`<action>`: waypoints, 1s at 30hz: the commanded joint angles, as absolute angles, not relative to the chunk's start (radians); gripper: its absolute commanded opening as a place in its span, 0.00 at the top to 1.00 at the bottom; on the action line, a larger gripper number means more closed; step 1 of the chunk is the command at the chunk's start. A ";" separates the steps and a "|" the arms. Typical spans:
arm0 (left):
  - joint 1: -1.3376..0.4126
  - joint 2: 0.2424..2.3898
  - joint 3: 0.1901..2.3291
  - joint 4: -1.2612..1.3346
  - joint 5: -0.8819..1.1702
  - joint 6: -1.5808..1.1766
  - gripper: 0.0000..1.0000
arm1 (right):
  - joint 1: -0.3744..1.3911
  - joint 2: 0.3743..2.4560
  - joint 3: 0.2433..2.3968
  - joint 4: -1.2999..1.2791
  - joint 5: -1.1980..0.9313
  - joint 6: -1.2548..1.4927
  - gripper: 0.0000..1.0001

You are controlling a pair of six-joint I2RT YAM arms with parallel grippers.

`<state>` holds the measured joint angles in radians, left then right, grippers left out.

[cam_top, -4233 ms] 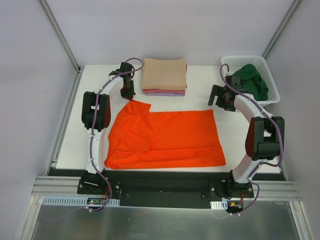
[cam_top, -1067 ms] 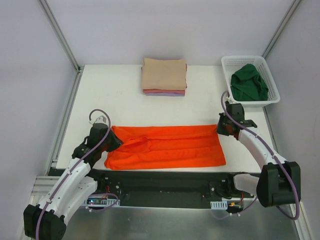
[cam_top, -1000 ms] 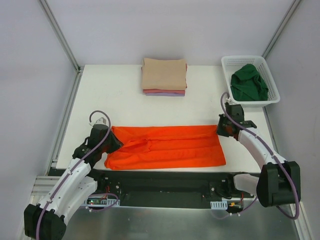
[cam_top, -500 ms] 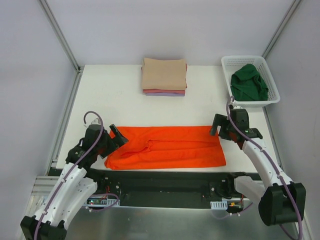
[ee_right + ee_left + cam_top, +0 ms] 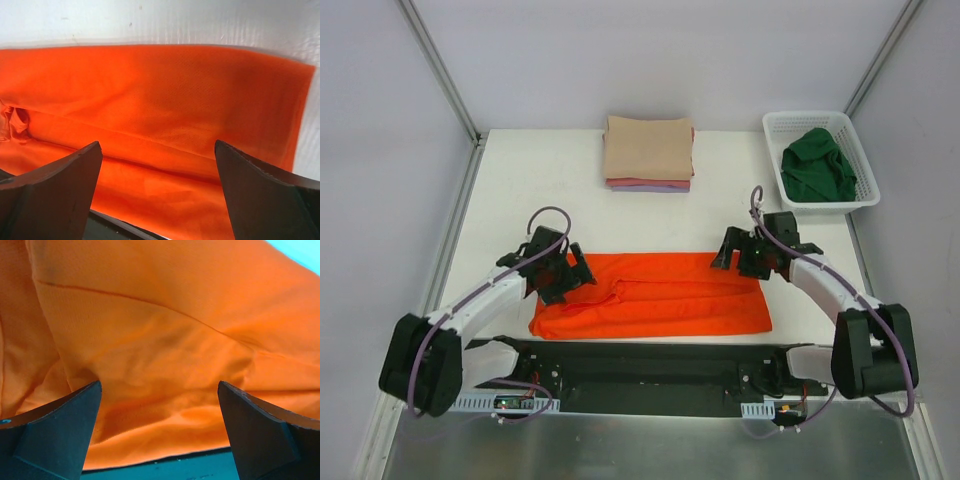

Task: Fold and stack the t-shirts
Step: Fold the other side of the tshirt into a rectangle, then rotate the tshirt 45 degrees

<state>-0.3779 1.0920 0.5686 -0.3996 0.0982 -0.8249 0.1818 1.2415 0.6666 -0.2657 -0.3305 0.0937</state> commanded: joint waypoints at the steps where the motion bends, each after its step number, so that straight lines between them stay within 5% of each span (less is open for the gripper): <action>1: -0.332 1.225 0.597 -0.321 0.083 -0.842 0.01 | 0.207 1.308 0.689 -0.213 -0.391 0.098 0.04; 10: -0.151 1.540 0.742 -0.262 0.112 -0.802 0.01 | 0.255 1.361 0.664 -0.262 -0.434 0.049 0.04; 20: -0.008 2.020 1.358 -0.382 0.040 -0.764 0.01 | 0.547 1.445 0.699 -0.171 -0.546 0.193 0.04; 22: -0.008 2.115 1.497 -0.434 0.038 -0.749 0.12 | 0.619 1.463 0.710 -0.115 -0.513 0.270 0.04; 23: 0.017 2.158 1.562 -0.457 0.049 -0.747 0.01 | 0.656 1.474 0.718 -0.083 -0.493 0.303 0.04; 30: 0.057 2.315 1.854 -0.548 0.078 -0.747 0.01 | 0.842 1.629 0.879 -0.043 -0.489 0.348 0.04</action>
